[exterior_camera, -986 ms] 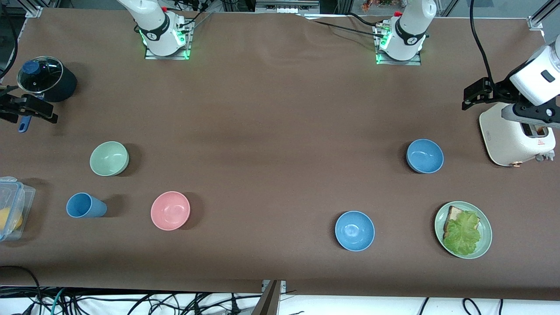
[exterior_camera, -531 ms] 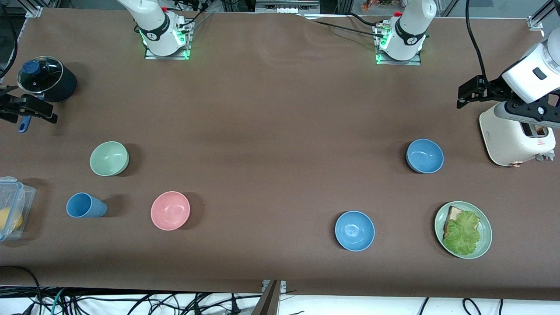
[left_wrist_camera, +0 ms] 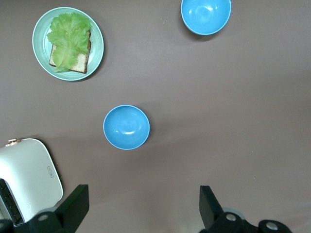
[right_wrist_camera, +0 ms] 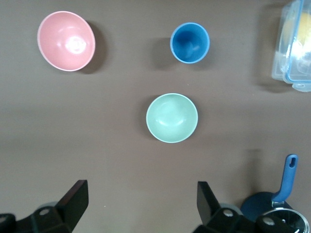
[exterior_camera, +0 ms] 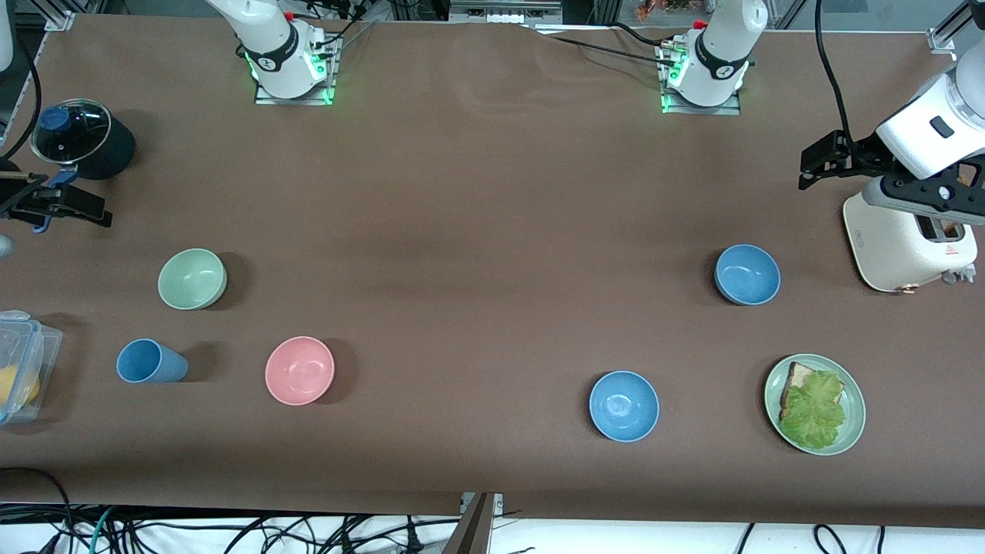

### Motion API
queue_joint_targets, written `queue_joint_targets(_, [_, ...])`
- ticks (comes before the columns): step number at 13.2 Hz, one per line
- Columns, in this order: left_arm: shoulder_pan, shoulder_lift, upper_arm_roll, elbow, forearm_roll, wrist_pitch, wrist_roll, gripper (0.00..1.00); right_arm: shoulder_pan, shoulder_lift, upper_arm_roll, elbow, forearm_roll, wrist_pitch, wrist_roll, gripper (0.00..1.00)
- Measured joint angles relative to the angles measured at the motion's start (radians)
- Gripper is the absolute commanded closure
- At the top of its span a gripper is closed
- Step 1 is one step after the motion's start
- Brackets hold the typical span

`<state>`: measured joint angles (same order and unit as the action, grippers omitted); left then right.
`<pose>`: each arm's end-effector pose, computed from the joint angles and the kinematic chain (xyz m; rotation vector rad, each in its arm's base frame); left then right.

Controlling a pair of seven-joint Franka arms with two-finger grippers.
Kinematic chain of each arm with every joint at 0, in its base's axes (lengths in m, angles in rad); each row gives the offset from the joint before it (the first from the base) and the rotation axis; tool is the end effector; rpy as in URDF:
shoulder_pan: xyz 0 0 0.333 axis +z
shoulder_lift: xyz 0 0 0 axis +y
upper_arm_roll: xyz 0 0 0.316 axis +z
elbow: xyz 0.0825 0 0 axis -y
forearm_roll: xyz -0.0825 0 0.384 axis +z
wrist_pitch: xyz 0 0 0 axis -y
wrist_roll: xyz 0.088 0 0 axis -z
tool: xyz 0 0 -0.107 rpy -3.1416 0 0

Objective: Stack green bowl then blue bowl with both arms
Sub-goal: 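Move the right gripper over the pale green bowl and lower it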

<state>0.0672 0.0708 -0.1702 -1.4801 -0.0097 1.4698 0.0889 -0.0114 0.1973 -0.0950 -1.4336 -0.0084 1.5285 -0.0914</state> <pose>0.5629 -0.0556 0.6193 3.1035 -0.2997 -0.1251 0.6045 -0.0599 0.5711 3.1204 -0.0219 -0.1619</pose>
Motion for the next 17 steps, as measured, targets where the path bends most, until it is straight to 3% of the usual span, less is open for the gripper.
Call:
queue_joint_targets(6, [0.000, 0.000, 0.000, 0.000, 0.000, 0.000, 0.000, 0.00, -0.115, 0.104, -0.007, -0.024, 0.009, 0.000, -0.104, 0.01])
queue_joint_targets(9, [0.001, 0.000, 0.001, 0.000, 0.000, 0.000, -0.001, 0.00, -0.188, 0.193, -0.009, -0.029, 0.093, 0.022, -0.141, 0.01])
queue_joint_targets(13, [0.007, 0.000, 0.009, 0.001, 0.000, -0.001, -0.023, 0.00, -0.261, 0.301, -0.010, -0.038, 0.138, 0.108, -0.214, 0.01])
queue_joint_targets(17, [0.008, 0.000, 0.011, 0.001, 0.000, -0.001, -0.027, 0.00, -0.265, 0.325, -0.006, -0.122, 0.143, 0.257, -0.249, 0.01])
